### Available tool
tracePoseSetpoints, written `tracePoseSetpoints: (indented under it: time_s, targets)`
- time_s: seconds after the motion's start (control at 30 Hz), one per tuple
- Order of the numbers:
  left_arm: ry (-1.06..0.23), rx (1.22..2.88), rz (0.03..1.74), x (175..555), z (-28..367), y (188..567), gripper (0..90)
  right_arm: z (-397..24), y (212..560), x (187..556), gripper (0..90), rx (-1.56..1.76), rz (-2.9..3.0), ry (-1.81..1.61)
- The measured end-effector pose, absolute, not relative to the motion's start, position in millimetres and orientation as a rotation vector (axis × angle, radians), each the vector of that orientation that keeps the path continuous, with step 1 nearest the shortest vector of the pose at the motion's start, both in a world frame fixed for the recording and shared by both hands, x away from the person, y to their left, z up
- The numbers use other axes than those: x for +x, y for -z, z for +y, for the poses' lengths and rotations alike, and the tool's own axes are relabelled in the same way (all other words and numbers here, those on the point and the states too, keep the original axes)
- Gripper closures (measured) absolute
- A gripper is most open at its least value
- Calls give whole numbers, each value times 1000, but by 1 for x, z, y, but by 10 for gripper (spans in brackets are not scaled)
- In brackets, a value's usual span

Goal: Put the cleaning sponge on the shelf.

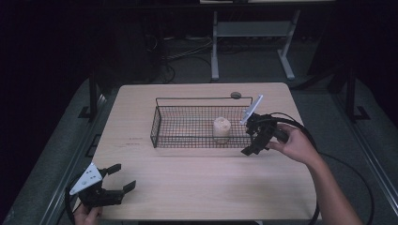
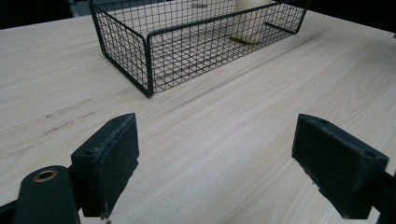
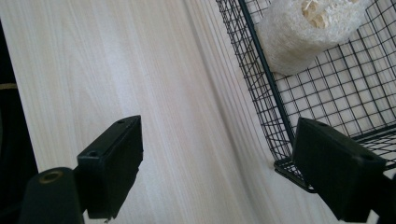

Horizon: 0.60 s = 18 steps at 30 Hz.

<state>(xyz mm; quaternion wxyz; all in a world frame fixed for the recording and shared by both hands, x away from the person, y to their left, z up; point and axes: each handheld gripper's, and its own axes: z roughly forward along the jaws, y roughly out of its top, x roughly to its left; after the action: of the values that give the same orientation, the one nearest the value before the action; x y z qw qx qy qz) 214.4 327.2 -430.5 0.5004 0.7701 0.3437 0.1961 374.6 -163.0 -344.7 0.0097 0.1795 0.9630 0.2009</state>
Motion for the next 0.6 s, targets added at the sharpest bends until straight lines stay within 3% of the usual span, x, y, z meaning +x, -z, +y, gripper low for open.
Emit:
tracePoseSetpoints:
  time_s: [0.6]
  targets:
    - [-476, 1873, 834, 214, 327, 431, 141, -176, 353, 349, 159, 556, 2977, -645]
